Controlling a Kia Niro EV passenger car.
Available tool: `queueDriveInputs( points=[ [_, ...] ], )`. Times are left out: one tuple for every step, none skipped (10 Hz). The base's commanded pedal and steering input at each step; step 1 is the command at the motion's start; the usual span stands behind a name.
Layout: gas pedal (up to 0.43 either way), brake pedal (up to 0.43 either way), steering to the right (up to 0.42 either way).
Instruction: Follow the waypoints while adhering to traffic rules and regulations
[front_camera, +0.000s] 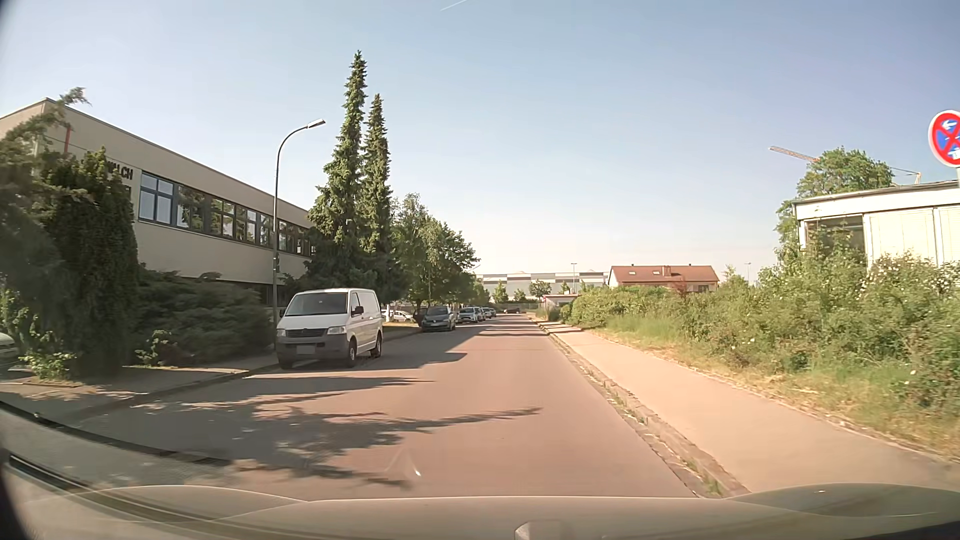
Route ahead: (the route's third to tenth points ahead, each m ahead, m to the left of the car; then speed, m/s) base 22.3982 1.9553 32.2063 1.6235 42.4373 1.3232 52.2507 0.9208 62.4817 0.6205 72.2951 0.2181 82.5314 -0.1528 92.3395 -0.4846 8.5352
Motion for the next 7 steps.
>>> queueDriveInputs(
  points=[
    [0.189, 0.0, 0.008],
    [0.189, 0.0, 0.004],
    [0.189, 0.0, 0.002],
    [0.189, 0.0, 0.002],
    [0.189, 0.0, 0.001],
    [0.197, 0.0, 0.001],
    [0.197, 0.0, 0.0]
  ],
)
